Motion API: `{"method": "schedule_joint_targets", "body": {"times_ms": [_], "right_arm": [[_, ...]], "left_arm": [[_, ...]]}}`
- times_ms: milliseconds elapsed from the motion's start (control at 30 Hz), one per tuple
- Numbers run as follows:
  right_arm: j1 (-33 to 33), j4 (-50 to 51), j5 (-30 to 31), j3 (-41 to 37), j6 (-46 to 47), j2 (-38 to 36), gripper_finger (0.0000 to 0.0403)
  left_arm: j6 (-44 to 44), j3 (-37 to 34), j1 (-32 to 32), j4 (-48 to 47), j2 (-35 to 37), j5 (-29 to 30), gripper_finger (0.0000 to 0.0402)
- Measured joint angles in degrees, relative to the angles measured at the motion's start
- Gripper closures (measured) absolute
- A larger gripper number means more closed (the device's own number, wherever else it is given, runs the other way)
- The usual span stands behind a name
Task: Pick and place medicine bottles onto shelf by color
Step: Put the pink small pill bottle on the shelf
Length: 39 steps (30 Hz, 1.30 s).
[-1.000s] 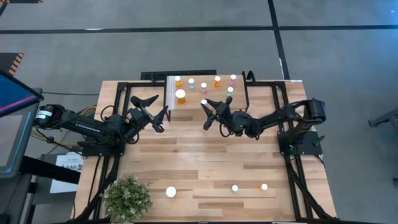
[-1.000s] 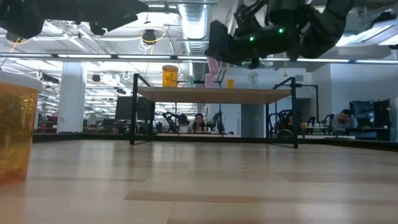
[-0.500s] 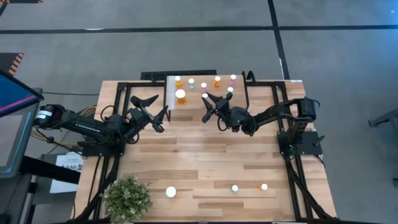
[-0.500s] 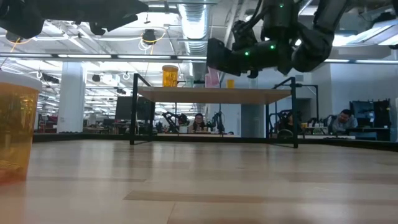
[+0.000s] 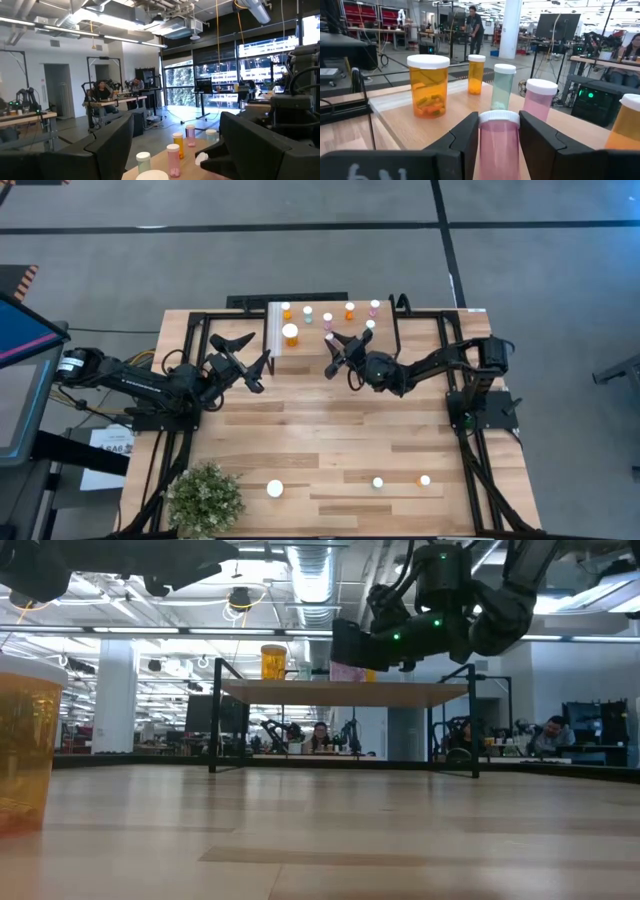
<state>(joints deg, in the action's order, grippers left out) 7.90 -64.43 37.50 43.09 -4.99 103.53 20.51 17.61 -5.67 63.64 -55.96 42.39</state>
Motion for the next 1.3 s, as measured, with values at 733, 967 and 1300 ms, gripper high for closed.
{"method": "schedule_joint_targets", "body": {"times_ms": [733, 967, 1300], "right_arm": [[-0.95, 4.62, 0.01, -0.11, 0.02, -4.18, 0.0206], [-3.12, 14.01, 0.0, 1.4, 0.0, -13.14, 0.0199], [-0.95, 70.81, -10.83, 26.31, 12.79, -15.44, 0.0197]], "left_arm": [[0.0, 0.0, 0.0, -0.37, 0.0, 0.01, 0.0113], [-0.04, 0.0, 0.0, -0.29, 0.0, 0.0, 0.0113], [-0.04, 0.0, 0.0, -0.13, -0.02, 0.02, 0.0113]]}}
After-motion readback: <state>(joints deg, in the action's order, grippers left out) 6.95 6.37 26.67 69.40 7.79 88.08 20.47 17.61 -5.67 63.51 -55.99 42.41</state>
